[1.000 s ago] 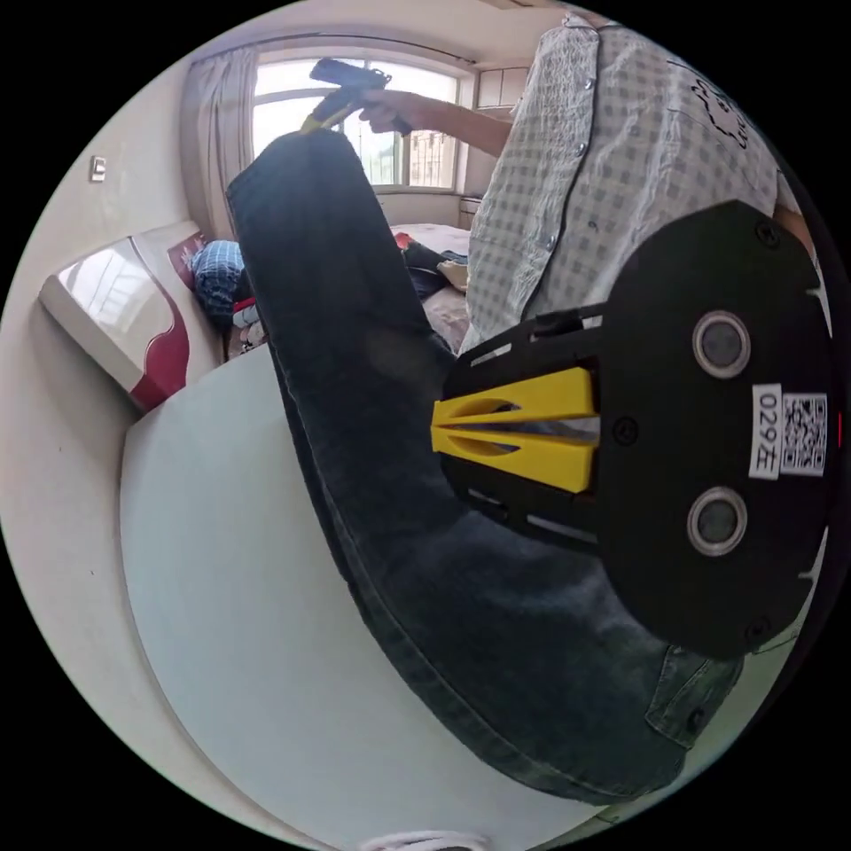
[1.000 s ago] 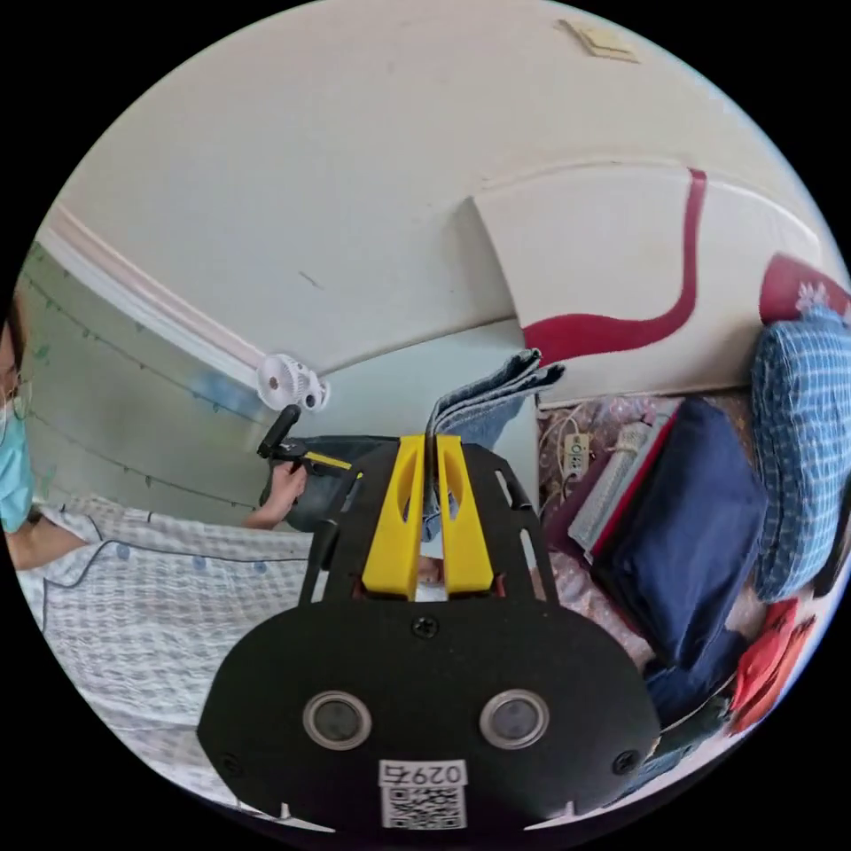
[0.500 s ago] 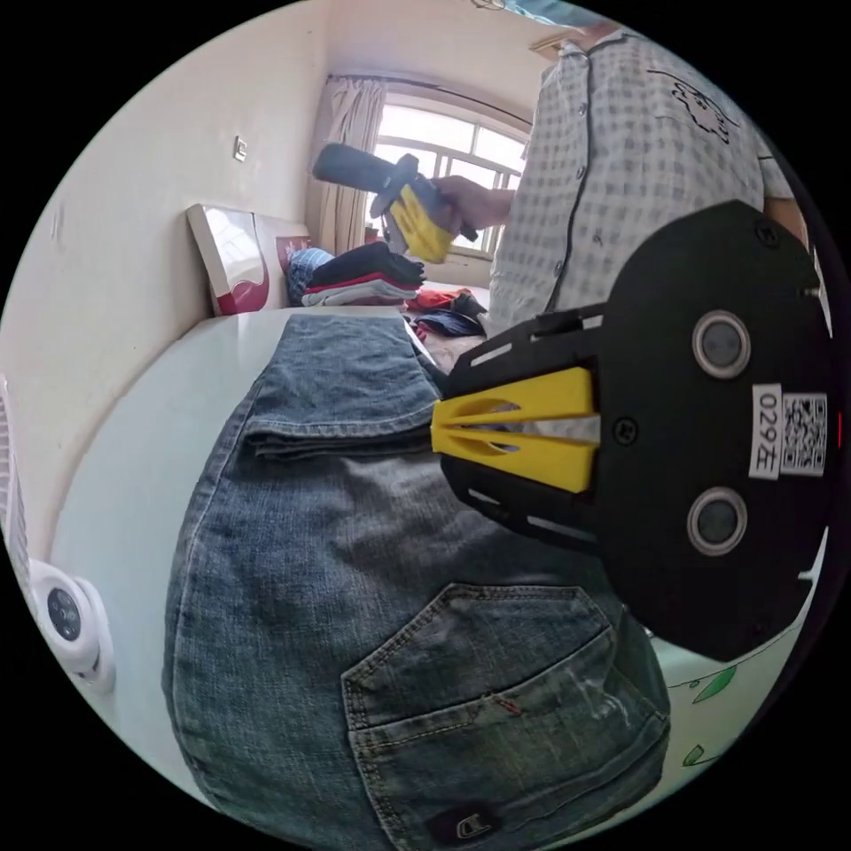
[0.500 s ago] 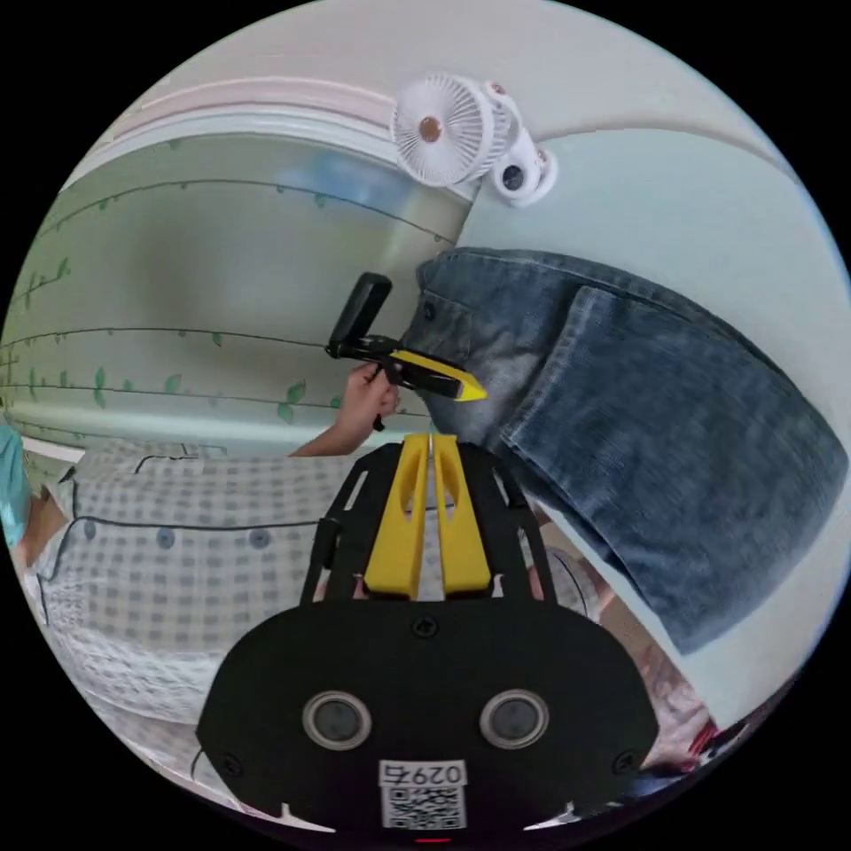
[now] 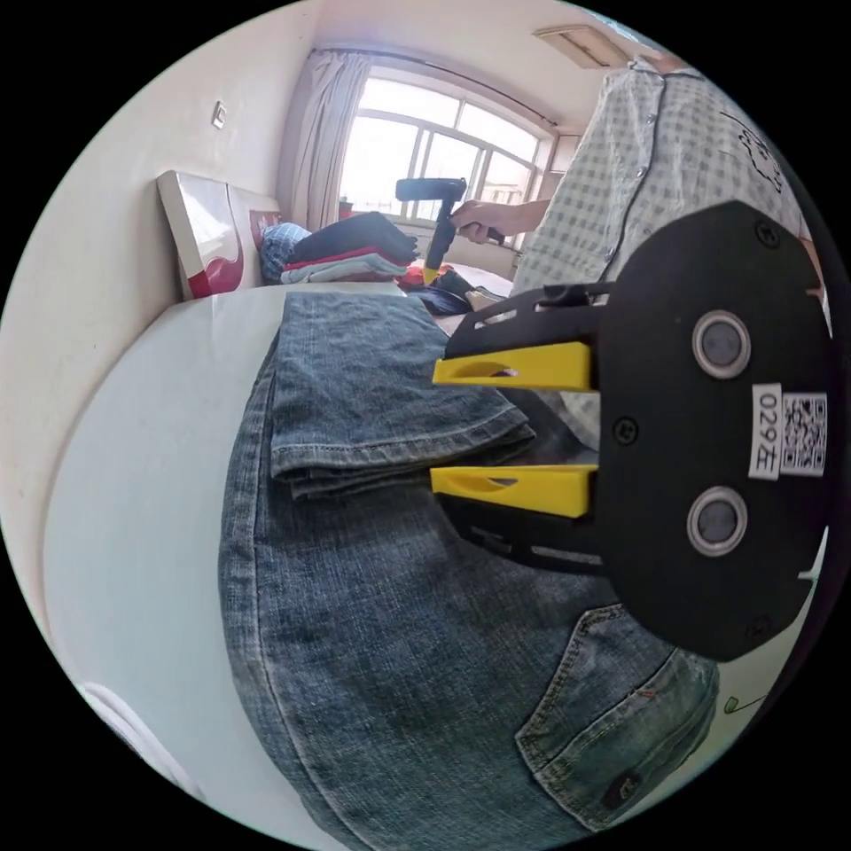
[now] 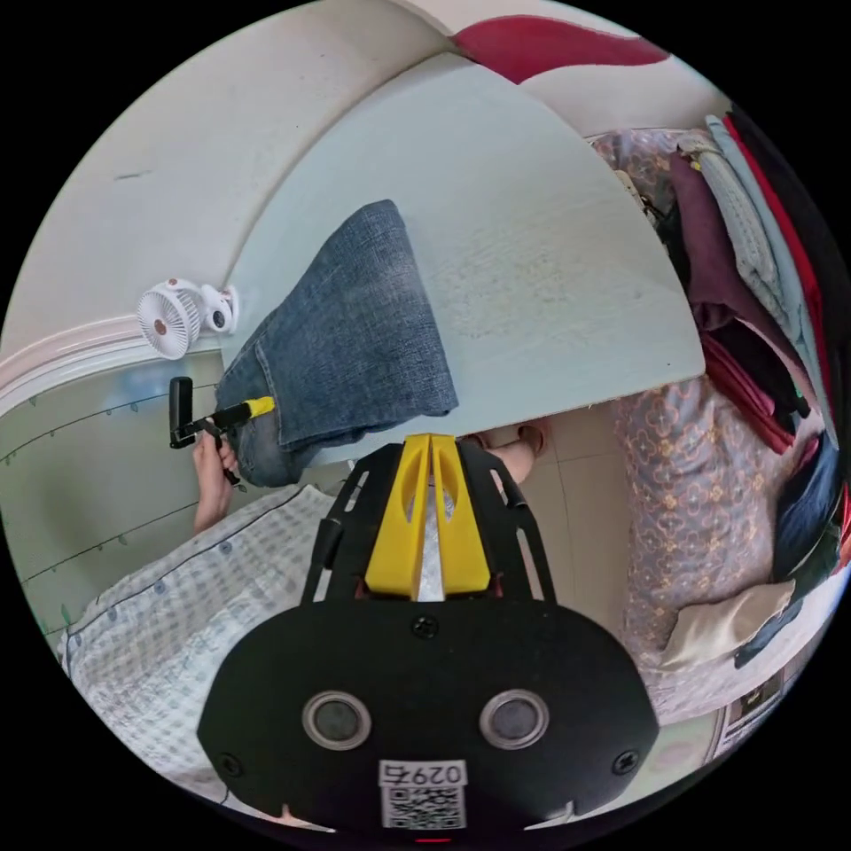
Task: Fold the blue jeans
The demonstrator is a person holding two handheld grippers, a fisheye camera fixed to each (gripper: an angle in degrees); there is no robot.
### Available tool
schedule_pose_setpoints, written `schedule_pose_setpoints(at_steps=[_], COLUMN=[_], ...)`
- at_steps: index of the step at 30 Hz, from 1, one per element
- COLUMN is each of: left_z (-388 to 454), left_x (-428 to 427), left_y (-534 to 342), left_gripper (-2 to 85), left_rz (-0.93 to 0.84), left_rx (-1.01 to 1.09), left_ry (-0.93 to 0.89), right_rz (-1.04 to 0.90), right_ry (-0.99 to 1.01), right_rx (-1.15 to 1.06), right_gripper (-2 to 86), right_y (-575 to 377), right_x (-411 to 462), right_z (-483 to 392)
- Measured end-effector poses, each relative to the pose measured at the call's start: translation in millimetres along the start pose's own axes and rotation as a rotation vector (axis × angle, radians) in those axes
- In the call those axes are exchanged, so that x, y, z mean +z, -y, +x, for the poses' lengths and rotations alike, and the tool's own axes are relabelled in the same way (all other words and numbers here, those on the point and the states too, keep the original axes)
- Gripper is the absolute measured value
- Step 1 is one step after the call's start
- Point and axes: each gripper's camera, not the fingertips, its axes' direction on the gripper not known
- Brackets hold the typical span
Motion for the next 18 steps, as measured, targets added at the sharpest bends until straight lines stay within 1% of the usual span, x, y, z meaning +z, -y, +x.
schedule_pose_setpoints(at_steps=[2,5,8,9,11,13,14,17,18], left_z=[0,8,16,17,14,18,23,46,57], left_x=[1,-3,-12,-10,-6,-13,-22,-43,-40], left_y=[-2,-11,-25,-29,-32,-39,-46,-63,-61], left_gripper=[5.2,0.8,-0.6,-0.8,-0.9,-0.9,-1.0,-1.0,-1.0], left_rz=[0.002,0.029,0.082,0.090,0.087,0.120,0.166,0.327,0.335], left_rx=[-0.048,-0.043,-0.058,-0.072,-0.095,-0.085,-0.072,-0.056,-0.035], left_ry=[0.079,0.116,0.135,0.163,0.175,0.136,0.104,0.096,0.088], right_rz=[-0.031,-0.030,-0.092,-0.117,-0.142,-0.082,-0.054,0.007,0.022], right_ry=[0.019,0.127,0.070,0.132,0.186,0.238,0.290,0.362,0.422], right_rx=[-0.053,-0.175,-0.195,-0.186,-0.197,-0.300,-0.343,-0.391,-0.411], right_gripper=[-0.4,-0.4,-0.5,-0.5,-0.5,-0.5,-0.5,-0.5,-0.5], right_y=[13,30,48,56,63,62,65,86,100], right_x=[13,24,43,49,48,31,20,11,18], right_z=[4,7,24,36,45,42,42,49,55])
